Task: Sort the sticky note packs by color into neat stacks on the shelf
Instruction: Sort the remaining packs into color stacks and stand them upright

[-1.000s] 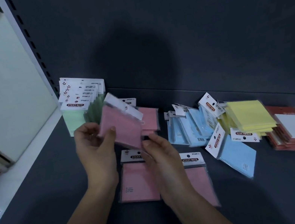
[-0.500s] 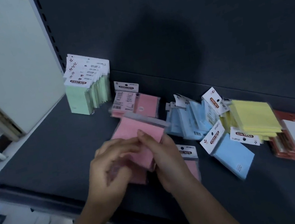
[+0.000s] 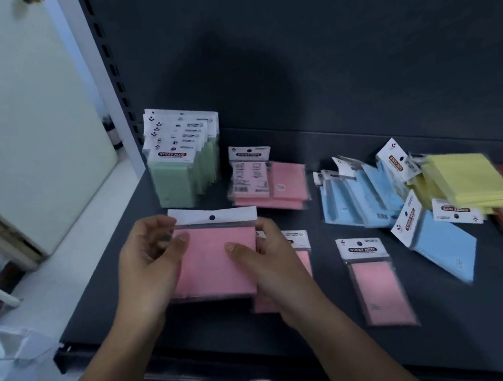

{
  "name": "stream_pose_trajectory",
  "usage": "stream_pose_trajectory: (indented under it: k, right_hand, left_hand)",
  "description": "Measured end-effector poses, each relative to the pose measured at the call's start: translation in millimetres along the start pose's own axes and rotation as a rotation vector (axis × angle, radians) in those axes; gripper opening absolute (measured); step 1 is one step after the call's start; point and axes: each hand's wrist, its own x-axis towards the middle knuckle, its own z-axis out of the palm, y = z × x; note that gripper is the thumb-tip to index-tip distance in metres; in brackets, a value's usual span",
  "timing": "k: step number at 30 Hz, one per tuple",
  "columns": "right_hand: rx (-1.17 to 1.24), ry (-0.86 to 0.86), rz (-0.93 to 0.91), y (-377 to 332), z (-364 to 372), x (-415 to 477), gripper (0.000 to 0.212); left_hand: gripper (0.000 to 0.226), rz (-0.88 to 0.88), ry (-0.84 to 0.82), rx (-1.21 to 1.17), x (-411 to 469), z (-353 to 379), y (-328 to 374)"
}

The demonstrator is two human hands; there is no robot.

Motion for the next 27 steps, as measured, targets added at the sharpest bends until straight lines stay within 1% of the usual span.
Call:
stream_pose_trajectory:
  k: [4, 6, 8, 10, 13, 15, 16, 19, 23, 25, 27]
  right_hand:
    - [-0.067, 0.103, -0.003, 1.3, 20.6, 6.6, 0.046]
    - [-0.059, 0.125, -0.003, 3.7, 27.9, 8.3, 0.052]
    - [-0.039, 0.147, 0.005, 4.3, 32.8, 8.5, 0.052]
    - [-0.017, 0.160, -0.003, 3.9, 35.3, 8.0, 0.054]
    - [0.031, 0.205, -0.036, 1.8, 31.7, 7.6, 0.047]
    - [0.008, 0.277, -0.083, -2.5, 24.3, 11.3, 0.044]
    - [-0.002, 0.311, -0.103, -4.6, 19.2, 15.1, 0.042]
    - [-0.020, 0.372, -0.114, -9.4, 3.3, 31.8, 0.041]
    - [-0.003, 0.348, -0.049, -14.1, -8.9, 48.6, 0.045]
    - [0.039, 0.326, -0.034, -14.0, -12.4, 50.4, 0.044]
    - [0.107, 0.307, -0.023, -12.8, -17.2, 48.0, 0.038]
  left_hand:
    - [0.021, -0.029, -0.062, 0.166, 21.7, -15.1, -9.5]
    - [0.029, -0.066, -0.127, 0.226, 28.0, -16.8, -13.4]
    - [0.039, -0.074, -0.190, 0.305, 32.8, -17.5, -17.6]
    - [0.044, -0.027, -0.218, 0.393, 36.3, -18.2, -20.0]
    - [0.047, 0.127, -0.208, 0.520, 39.1, -16.6, -18.3]
    - [0.044, 0.181, -0.244, 0.476, 38.9, -9.0, -11.6]
    - [0.044, 0.163, -0.287, 0.434, 38.9, -2.9, -7.9]
    - [0.053, 0.035, -0.407, 0.330, 40.6, 22.9, 1.9]
    - [0.057, -0.097, -0.547, 0.150, 43.6, 52.3, 5.1]
    - [0.055, -0.146, -0.536, 0.095, 44.0, 59.1, 3.3]
    - [0.048, -0.144, -0.436, 0.100, 43.2, 61.2, 0.7]
